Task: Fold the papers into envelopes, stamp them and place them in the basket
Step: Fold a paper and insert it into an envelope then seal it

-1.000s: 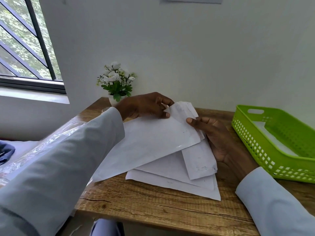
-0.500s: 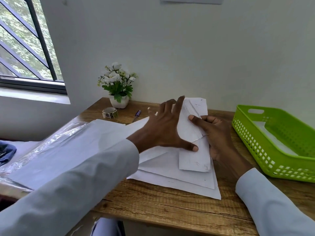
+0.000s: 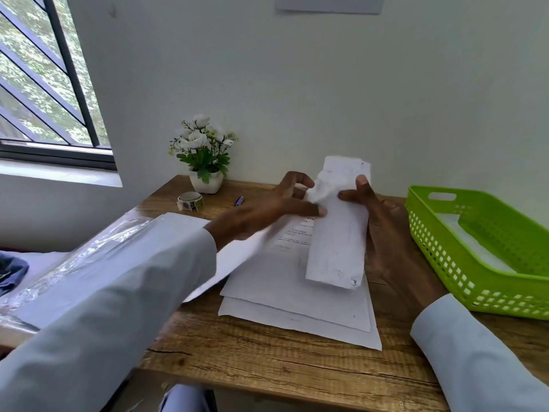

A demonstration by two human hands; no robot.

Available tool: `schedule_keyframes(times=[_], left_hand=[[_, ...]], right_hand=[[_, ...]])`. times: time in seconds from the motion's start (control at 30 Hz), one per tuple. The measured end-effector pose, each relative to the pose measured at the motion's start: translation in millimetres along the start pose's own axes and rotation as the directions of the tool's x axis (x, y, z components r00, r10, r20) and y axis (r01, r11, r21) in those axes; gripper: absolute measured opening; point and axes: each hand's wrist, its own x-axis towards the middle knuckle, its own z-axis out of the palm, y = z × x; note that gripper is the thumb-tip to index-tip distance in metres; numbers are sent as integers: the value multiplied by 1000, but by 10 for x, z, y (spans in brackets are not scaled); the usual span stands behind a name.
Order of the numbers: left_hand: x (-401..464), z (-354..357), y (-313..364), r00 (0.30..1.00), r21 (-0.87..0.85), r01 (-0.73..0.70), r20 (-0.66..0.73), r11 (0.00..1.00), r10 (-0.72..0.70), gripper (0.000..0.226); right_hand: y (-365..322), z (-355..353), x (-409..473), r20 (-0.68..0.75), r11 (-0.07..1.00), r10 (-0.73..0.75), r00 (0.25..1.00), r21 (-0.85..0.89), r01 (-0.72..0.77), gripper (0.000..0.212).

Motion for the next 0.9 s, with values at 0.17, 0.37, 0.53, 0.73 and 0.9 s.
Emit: schedule_keyframes(times=[0.17, 0.37, 0.53, 0.73, 0.9], left_hand=[[-154, -247, 235, 999, -664, 33, 42, 747, -6, 38], [-84, -297, 314, 989, -733, 0, -102, 680, -110, 46], [18, -287, 326, 983, -505, 183, 124, 844, -138, 28], [251, -636, 615, 989, -315, 81, 140, 946, -38, 29], [426, -846, 816, 950, 87, 132, 272, 987, -151, 26]], right_hand=[[-219, -108, 15, -35, 973, -222, 974, 61, 224, 21], [-410, -211, 61, -16, 947, -227, 974, 229, 225, 53], [-418, -228, 63, -62, 948, -224, 973, 219, 232, 57], [-464, -356, 133, -120, 918, -249, 961, 286, 274, 62], [-447, -425, 196, -142, 905, -226, 964, 336, 262, 62]])
